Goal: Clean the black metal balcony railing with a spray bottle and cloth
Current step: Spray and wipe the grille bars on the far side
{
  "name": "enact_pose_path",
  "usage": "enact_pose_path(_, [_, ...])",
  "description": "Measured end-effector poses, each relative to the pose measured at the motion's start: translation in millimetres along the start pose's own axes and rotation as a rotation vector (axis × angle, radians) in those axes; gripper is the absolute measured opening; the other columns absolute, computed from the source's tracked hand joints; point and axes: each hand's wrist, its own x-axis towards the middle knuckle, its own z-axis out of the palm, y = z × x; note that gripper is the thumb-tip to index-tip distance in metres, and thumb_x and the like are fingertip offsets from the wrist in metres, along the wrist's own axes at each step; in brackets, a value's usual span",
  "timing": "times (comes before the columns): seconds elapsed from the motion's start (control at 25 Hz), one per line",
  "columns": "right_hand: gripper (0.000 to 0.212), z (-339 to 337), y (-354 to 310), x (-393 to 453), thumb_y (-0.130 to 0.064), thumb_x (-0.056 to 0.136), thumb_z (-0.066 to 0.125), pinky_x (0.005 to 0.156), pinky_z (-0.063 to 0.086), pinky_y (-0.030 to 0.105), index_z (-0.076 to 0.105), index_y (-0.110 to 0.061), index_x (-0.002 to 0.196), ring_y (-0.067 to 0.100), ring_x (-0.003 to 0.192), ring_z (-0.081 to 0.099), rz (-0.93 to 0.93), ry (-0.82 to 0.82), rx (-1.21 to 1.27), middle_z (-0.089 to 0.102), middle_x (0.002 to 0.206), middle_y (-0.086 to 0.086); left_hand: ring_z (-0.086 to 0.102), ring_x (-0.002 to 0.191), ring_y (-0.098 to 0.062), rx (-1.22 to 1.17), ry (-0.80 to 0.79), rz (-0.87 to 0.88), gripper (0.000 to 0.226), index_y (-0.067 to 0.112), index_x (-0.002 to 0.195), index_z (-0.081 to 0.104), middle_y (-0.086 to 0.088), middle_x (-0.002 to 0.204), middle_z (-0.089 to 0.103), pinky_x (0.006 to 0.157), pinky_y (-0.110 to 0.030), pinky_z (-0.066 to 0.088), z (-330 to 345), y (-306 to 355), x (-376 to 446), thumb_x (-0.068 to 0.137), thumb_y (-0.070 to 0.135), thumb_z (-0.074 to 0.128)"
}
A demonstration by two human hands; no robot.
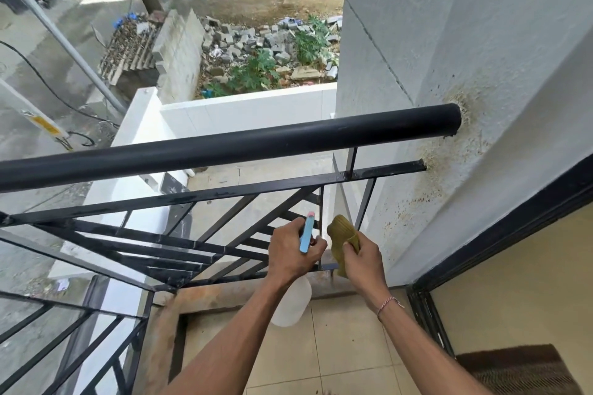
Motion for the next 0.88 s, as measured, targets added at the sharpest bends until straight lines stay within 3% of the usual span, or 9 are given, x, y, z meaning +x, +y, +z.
enact_pose_path(0.12, [0.016,-3,-4,-3,-0.014,0.101,0.053,0.074,0.058,0.035,0.064,-0.024,0.096,0.023,0.093,0.066,0.001,0.011,0.072,0.068,0.094,0.007,0.055,0.052,-0.011,-0.017,0.006,0.010,0.027,0.021,0.071,0.058,0.009,0.057,0.057,0.052,-0.028,0.049,-3,2,2,0.073,0.044,0.072])
enact_pose_path(0.24, [0.007,-3,-17,-8,-0.025,0.100,0.060,0.068,0.055,0.020,0.065,-0.029,0.099,0.016,0.092,0.068,-0.079,0.045,0.131,0.071,0.095,0.001,0.054,0.052,-0.013,-0.047,0.031,0.001,0.028,0.018,0.073,0.059,0.008,0.058,0.056,0.054,-0.035,0.053,-6,-2,2,0.073,0.045,0.067])
enact_pose_path(0.32, [0.006,-3,-28,-9,-0.027,0.099,0.061,0.067,0.055,0.017,0.067,-0.029,0.102,0.016,0.090,0.069,-0.136,0.103,0.159,0.072,0.093,-0.001,0.054,0.051,-0.014,-0.070,0.035,-0.001,0.025,0.022,0.068,0.055,0.008,0.055,0.055,0.054,-0.037,0.053,-7,-1,0,0.072,0.045,0.064])
enact_pose_path(0.48, [0.017,0,-51,-11,-0.021,0.103,0.054,0.065,0.061,0.040,0.065,-0.030,0.112,0.019,0.081,0.067,-0.281,0.157,0.107,0.069,0.091,-0.002,0.056,0.054,-0.012,-0.122,0.041,0.041,0.022,0.024,0.069,0.058,0.010,0.058,0.057,0.055,-0.036,0.054,-14,-3,-2,0.072,0.045,0.067])
enact_pose_path(0.56, [0.028,6,-65,-4,-0.012,0.102,0.052,0.069,0.062,0.037,0.061,-0.017,0.129,0.017,0.082,0.065,-0.468,0.237,-0.005,0.070,0.103,0.004,0.058,0.057,-0.014,-0.148,0.062,0.045,0.022,0.020,0.074,0.061,0.008,0.061,0.060,0.057,-0.037,0.055,-20,-3,-1,0.073,0.042,0.067])
enact_pose_path(0.64, [0.042,16,-72,14,-0.003,0.101,0.050,0.096,0.055,0.032,0.049,-0.005,0.142,0.021,0.112,0.063,-0.704,0.339,-0.249,0.062,0.130,0.013,0.060,0.058,-0.015,-0.169,0.085,0.030,0.020,0.019,0.075,0.061,0.006,0.062,0.061,0.056,-0.035,0.055,-27,2,1,0.072,0.038,0.065])
enact_pose_path(0.72, [0.056,31,-70,36,-0.002,0.097,0.052,0.120,0.032,0.042,0.035,0.000,0.151,0.032,0.145,0.036,-0.817,0.370,-0.684,0.041,0.153,0.021,0.059,0.058,-0.014,-0.170,0.105,0.035,0.016,0.019,0.074,0.060,0.006,0.062,0.061,0.055,-0.035,0.054,-34,6,2,0.072,0.034,0.065])
enact_pose_path(0.8, [0.073,50,-64,48,-0.005,0.090,0.060,0.124,0.017,0.051,0.025,0.000,0.154,0.041,0.151,0.016,-0.730,0.306,-0.927,0.024,0.160,0.027,0.059,0.058,-0.014,-0.162,0.129,0.032,0.012,0.019,0.074,0.060,0.006,0.062,0.060,0.054,-0.031,0.053,-43,1,3,0.072,0.029,0.067])
enact_pose_path(0.88, [0.081,70,-62,47,-0.010,0.088,0.062,0.125,0.005,0.053,0.019,0.001,0.155,0.044,0.152,0.008,-0.600,0.252,-1.002,0.016,0.162,0.029,0.059,0.060,-0.012,-0.171,0.175,0.018,0.011,0.019,0.075,0.060,0.007,0.063,0.060,0.052,-0.019,0.049,-57,-11,2,0.074,0.025,0.069])
